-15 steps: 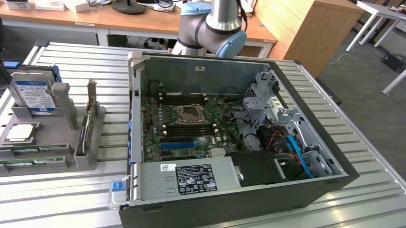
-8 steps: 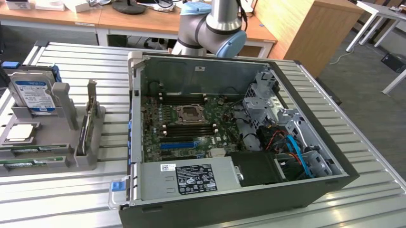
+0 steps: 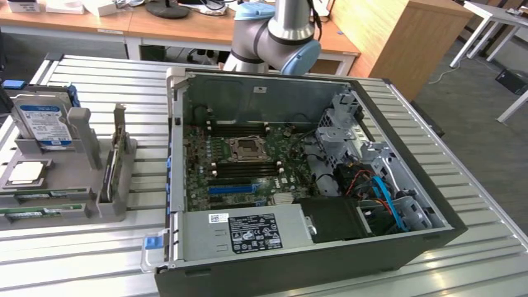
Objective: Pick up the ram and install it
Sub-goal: 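Pick up the ram and move it above insertion slot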
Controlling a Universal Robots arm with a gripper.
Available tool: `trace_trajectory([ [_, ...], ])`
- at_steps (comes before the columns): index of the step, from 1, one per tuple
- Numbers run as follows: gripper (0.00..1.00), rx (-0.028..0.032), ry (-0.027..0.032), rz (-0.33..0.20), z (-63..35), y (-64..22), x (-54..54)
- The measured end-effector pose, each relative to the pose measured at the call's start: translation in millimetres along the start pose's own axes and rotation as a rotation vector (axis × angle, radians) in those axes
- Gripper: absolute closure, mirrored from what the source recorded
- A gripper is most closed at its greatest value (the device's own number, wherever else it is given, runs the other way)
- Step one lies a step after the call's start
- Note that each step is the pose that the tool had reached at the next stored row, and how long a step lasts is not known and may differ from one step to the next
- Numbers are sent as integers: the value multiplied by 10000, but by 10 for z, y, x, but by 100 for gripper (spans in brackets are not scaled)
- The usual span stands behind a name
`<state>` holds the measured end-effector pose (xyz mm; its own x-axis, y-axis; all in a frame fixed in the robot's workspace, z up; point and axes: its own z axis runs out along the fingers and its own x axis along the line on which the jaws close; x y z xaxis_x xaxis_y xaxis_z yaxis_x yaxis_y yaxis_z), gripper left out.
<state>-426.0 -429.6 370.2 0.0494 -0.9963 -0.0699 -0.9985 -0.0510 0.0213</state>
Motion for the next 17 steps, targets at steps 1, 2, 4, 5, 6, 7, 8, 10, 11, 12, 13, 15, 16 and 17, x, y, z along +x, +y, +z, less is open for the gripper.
trace_trajectory([
  [1,89,1,0,0,0,0,0],
  [2,89,-1,19,0,0,0,0],
  [4,89,-15,79,1,0,-1,1],
  [5,89,-20,105,3,1,0,0],
  [6,89,-25,123,4,1,0,0],
  [7,89,-38,148,6,0,0,0],
  [8,89,-52,174,7,0,0,0],
  [10,89,-60,189,7,1,0,0],
  [11,89,-60,189,7,0,0,0],
  [12,89,-61,190,8,0,0,0],
  [13,89,-61,190,8,0,0,0],
  [15,89,-60,190,9,2,0,0],
  [16,89,-58,189,10,8,-1,0],
  [17,89,-58,190,11,16,-1,1],
])
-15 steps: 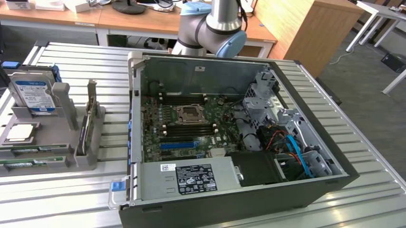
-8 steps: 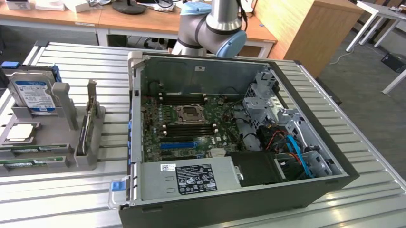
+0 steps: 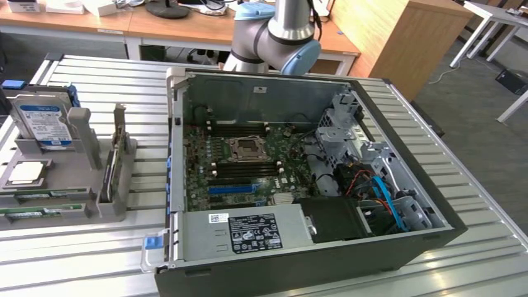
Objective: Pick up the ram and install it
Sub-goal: 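Pick up the ram and move it above insertion slot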
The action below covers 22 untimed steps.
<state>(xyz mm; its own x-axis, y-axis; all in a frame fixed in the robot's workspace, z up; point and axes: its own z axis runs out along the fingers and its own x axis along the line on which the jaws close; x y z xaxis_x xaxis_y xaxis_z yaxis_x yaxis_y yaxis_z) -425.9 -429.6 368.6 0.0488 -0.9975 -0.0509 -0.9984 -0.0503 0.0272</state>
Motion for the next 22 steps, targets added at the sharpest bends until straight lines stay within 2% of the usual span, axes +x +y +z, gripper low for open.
trace_trajectory([
  [9,89,-3,54,4,80,-2,4],
  [17,89,-3,55,36,81,-1,31],
  [22,89,22,40,560,87,-1,35],
])
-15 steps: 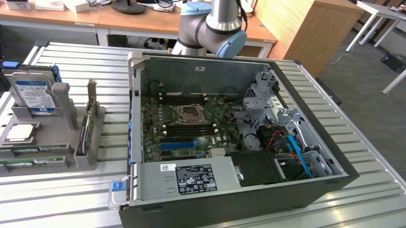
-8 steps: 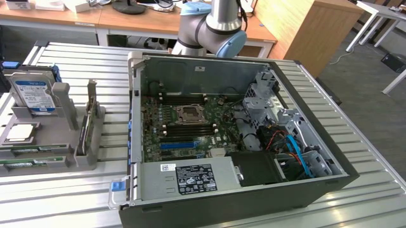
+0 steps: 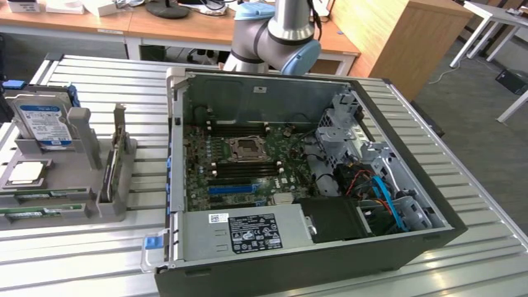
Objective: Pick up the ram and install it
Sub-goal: 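Pick up the ram and move it above insertion slot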
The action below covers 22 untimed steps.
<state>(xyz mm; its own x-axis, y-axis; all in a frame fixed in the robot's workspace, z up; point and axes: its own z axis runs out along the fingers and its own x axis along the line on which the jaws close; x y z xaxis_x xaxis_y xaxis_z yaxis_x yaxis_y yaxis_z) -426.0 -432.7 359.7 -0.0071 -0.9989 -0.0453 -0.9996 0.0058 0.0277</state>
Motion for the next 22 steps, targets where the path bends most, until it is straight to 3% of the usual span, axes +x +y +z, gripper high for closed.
trace_trajectory([
  [2,89,9,-5,202,2,0,0],
  [12,89,10,-6,208,2,0,0],
  [14,89,10,-6,208,2,0,0],
  [15,83,10,-6,208,2,0,0],
  [22,83,10,-6,208,2,0,0],
])
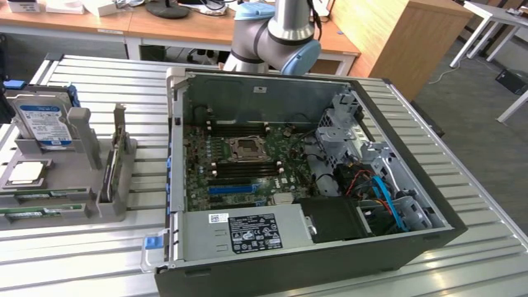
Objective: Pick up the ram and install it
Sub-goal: 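Pick up the ram and move it above insertion slot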
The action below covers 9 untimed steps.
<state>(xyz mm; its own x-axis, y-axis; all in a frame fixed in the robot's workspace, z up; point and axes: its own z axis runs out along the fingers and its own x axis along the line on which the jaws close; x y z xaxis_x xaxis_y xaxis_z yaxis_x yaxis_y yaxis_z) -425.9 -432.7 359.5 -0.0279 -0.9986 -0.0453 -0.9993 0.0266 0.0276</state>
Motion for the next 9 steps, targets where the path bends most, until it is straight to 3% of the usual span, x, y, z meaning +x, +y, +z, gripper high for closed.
trace_trajectory([
  [2,81,0,0,0,0,0,0],
  [3,75,0,0,0,0,0,0],
  [9,75,0,0,0,0,0,0],
])
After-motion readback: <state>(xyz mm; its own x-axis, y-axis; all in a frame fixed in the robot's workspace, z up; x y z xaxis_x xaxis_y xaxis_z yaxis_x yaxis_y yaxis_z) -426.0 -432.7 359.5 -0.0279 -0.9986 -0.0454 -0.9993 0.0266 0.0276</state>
